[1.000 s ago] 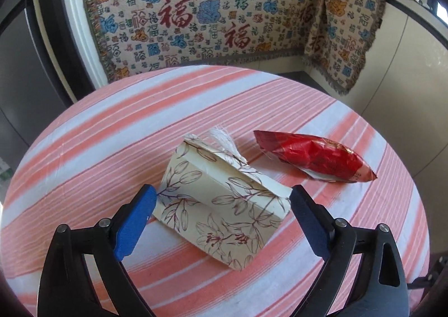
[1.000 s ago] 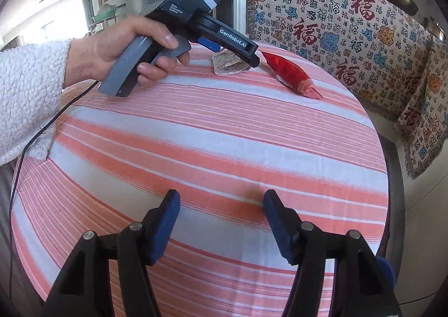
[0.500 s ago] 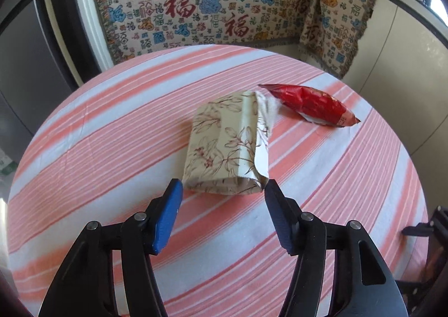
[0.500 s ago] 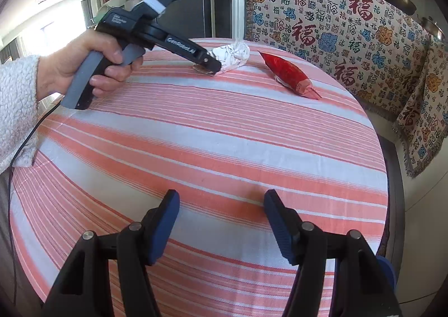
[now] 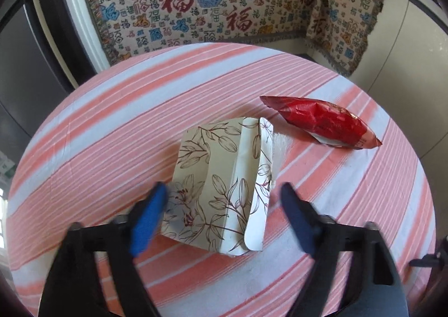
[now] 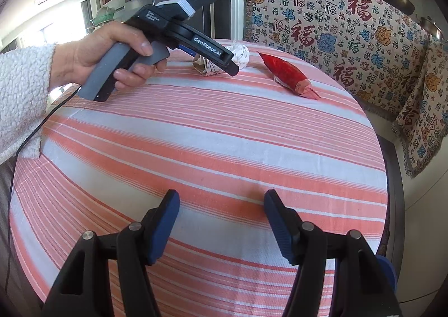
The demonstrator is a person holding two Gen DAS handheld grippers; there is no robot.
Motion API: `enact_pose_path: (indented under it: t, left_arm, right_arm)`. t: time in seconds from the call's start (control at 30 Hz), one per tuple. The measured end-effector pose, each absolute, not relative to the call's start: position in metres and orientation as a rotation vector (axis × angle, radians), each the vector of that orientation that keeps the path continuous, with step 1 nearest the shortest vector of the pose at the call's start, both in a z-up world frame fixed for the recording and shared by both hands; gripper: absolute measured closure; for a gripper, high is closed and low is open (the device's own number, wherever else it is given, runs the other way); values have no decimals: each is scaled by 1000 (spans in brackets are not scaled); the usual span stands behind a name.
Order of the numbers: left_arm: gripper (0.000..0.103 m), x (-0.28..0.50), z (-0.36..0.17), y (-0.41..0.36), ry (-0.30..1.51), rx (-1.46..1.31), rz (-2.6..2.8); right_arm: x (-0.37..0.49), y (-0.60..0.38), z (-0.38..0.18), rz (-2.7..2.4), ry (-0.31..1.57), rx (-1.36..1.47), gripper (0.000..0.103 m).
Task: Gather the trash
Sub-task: 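Grasp the beige floral paper wrapper with the left tool, then grasp the red sauce packet with the right tool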
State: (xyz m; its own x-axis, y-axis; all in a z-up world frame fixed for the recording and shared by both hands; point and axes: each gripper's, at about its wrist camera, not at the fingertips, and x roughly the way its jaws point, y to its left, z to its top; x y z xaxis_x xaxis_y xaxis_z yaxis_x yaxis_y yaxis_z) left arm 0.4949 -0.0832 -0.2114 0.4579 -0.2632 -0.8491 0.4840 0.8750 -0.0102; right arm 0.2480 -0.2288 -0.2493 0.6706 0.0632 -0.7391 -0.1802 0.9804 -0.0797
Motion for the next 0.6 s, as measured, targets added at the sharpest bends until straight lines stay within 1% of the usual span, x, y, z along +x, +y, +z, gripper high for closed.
enact_pose_path:
  t: [0.17,0.3,0.4,0.47,0.6]
  left_arm:
    - [38,464,-205,-63,955,222,-430]
    - [38,416,-198,-25,1009,94,-372]
    - [38,377,-198,-8,1027,37,-343]
    - [38,354,-199,0,1020,10,-325]
    - [38,326,-201,10,972,-14,-308]
  right_arm:
    - [249,-235,-245,154,844,-124,39]
    - [251,-274,-222,123,829,-9,39]
    - [284,-305,-199,53,806,-46,39]
    - [321,-323,-188,68,827,-39,39]
    - [397,-333,-181,59,865,-126,39]
